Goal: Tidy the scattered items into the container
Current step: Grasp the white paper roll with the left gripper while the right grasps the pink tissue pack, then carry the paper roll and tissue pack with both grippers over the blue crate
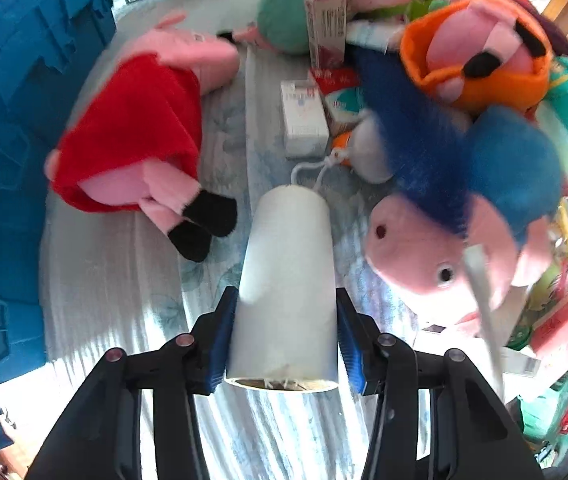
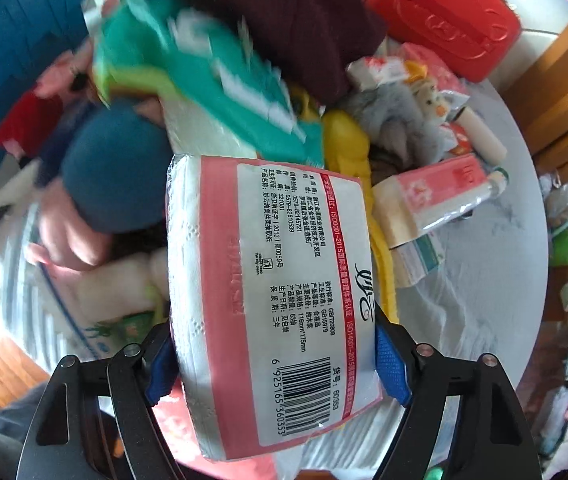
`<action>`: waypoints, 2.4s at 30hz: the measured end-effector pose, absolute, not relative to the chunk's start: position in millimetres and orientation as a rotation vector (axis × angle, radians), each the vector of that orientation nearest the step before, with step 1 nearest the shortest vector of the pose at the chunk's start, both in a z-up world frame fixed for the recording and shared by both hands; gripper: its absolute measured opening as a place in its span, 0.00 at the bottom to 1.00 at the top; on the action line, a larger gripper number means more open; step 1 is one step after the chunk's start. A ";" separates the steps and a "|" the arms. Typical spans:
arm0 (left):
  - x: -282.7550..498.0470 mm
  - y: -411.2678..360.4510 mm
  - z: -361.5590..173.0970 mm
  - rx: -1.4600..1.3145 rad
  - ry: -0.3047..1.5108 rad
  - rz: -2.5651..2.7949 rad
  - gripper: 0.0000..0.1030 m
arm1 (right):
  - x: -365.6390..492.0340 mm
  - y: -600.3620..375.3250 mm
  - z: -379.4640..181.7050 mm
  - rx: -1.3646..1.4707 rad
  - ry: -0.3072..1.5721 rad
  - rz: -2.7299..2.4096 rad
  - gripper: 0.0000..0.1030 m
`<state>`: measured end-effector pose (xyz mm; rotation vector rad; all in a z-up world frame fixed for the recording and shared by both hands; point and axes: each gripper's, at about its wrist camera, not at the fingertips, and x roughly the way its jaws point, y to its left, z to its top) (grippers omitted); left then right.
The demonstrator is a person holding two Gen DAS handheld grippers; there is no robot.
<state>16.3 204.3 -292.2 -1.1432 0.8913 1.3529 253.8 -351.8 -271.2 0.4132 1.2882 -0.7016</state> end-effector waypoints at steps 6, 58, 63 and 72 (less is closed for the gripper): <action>25.8 205.5 -214.7 -1.086 0.840 1.455 0.44 | 268.9 -321.0 -221.5 0.433 1.204 -0.698 0.78; -282.5 114.5 -8.3 -0.855 0.476 1.624 0.44 | 658.2 -25.9 14.1 0.189 0.769 -0.445 0.79; -306.8 107.2 -13.9 -0.879 0.460 1.654 0.44 | 682.0 -14.8 11.1 0.181 0.784 -0.416 0.79; -331.3 100.3 -19.7 -0.900 0.457 1.688 0.44 | 708.3 -5.1 2.3 0.184 0.799 -0.385 0.79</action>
